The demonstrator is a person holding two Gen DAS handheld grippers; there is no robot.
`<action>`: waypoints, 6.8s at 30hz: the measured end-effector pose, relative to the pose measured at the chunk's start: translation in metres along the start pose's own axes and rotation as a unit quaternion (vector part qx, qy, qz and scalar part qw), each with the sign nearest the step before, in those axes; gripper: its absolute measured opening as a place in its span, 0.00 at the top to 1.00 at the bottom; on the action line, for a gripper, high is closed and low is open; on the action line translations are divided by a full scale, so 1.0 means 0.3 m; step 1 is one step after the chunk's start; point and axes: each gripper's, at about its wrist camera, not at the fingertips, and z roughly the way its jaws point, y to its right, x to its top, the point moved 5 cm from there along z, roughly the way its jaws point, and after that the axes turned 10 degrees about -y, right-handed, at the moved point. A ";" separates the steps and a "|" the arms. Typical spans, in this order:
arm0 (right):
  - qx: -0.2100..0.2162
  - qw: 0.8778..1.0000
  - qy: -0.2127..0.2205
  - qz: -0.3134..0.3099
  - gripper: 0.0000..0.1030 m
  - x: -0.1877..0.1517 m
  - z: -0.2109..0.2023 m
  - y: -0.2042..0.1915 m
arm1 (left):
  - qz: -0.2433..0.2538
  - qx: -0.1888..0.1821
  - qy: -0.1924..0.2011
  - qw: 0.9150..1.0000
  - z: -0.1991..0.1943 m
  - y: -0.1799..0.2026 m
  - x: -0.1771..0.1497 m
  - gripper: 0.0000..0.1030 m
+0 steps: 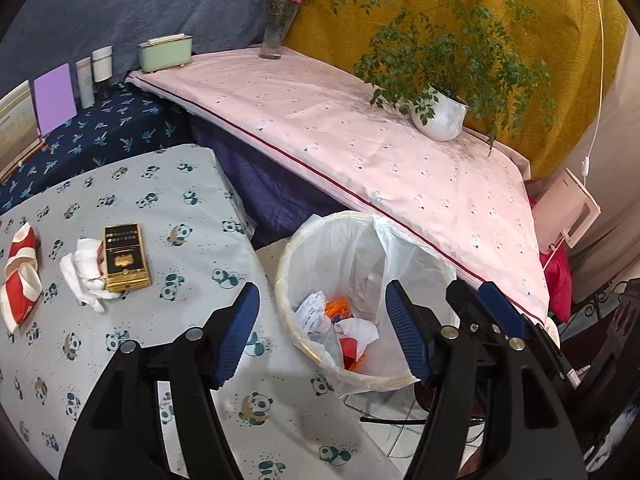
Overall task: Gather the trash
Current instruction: 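Open both grippers to drop the pouch and red bag into the bin, then move both grippers back to the table toward the paper cup and tissue, then grasp the red-and-white paper cup with the left gripper while the right grasps the white tissue, then carry the paper cup and tissue over the bin with both grippers, then open both grippers to drop the cup and tissue into the bin, then move both grippers back over the table toward the gold box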
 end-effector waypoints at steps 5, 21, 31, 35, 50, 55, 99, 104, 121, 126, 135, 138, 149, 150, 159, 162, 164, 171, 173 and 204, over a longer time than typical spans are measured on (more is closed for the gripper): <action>0.005 1.000 0.003 -0.015 0.57 0.003 -0.017 -0.059 | -0.018 0.007 0.011 1.000 -0.045 -0.065 -0.006 0.40; 0.046 0.995 -0.001 -0.085 0.55 -0.031 -0.058 -0.366 | -0.104 0.055 0.048 0.992 -0.198 -0.388 -0.076 0.31; 0.078 0.988 -0.020 -0.135 0.55 -0.089 -0.033 -0.602 | -0.171 0.092 0.054 0.979 -0.272 -0.644 -0.163 0.25; 0.089 0.984 -0.029 -0.152 0.55 -0.119 -0.015 -0.691 | -0.191 0.114 0.059 0.973 -0.299 -0.733 -0.197 0.24; 0.118 0.970 -0.087 -0.196 0.55 -0.230 0.155 -0.964 | -0.261 0.156 0.048 0.952 -0.305 -1.034 -0.292 0.17; 0.117 0.966 -0.104 -0.207 0.55 -0.257 0.249 -1.027 | -0.279 0.157 0.032 0.947 -0.257 -1.127 -0.308 0.17; 0.148 0.959 -0.088 -0.226 0.97 -0.210 0.267 -1.126 | -0.221 0.107 0.016 0.969 -0.189 -1.022 -0.208 0.98; 0.147 0.964 -0.063 -0.213 0.97 -0.165 0.169 -1.053 | -0.196 0.104 0.026 0.975 -0.233 -0.907 -0.196 0.98; 0.098 0.985 -0.007 -0.143 0.97 -0.067 -0.049 -0.631 | -0.094 0.076 0.028 0.992 -0.221 -0.464 -0.171 0.98; 0.079 0.990 -0.002 -0.119 0.97 -0.049 -0.062 -0.501 | -0.065 0.067 0.020 0.995 -0.182 -0.349 -0.162 0.98; 0.051 0.996 0.002 -0.077 0.97 -0.022 -0.063 -0.293 | -0.023 0.054 0.004 0.998 -0.105 -0.183 -0.136 0.98; 0.042 0.997 0.002 -0.065 0.97 -0.019 -0.057 -0.237 | -0.011 0.049 -0.001 0.999 -0.079 -0.135 -0.126 0.98; 0.022 0.999 -0.008 -0.031 0.97 -0.005 -0.011 -0.085 | 0.023 0.039 -0.025 0.999 0.026 -0.006 -0.101 0.98; 0.021 0.999 -0.009 -0.029 0.97 -0.005 -0.006 -0.076 | 0.025 0.037 -0.026 0.999 0.032 0.000 -0.098 0.98; 0.012 1.000 -0.017 -0.012 0.97 0.004 0.040 0.004 | 0.049 0.023 -0.041 0.998 0.107 0.075 -0.073 0.98; 0.010 1.000 -0.018 -0.009 0.97 0.005 0.052 0.019 | 0.055 0.017 -0.044 0.997 0.129 0.093 -0.063 0.98; 0.008 1.000 -0.020 -0.006 0.97 0.006 0.062 0.028 | 0.056 0.013 -0.047 0.997 0.141 0.099 -0.057 0.98; 0.004 1.000 -0.018 0.010 0.84 0.013 0.080 0.057 | 0.050 0.002 -0.039 0.998 0.172 0.102 -0.031 0.77; -0.003 1.000 -0.010 0.016 0.69 0.017 0.076 0.065 | 0.041 0.006 -0.031 0.999 0.167 0.090 -0.022 0.57; 0.022 0.998 -0.005 -0.057 0.54 0.005 0.030 -0.249 | -0.063 0.045 0.019 0.997 -0.032 -0.268 -0.035 0.43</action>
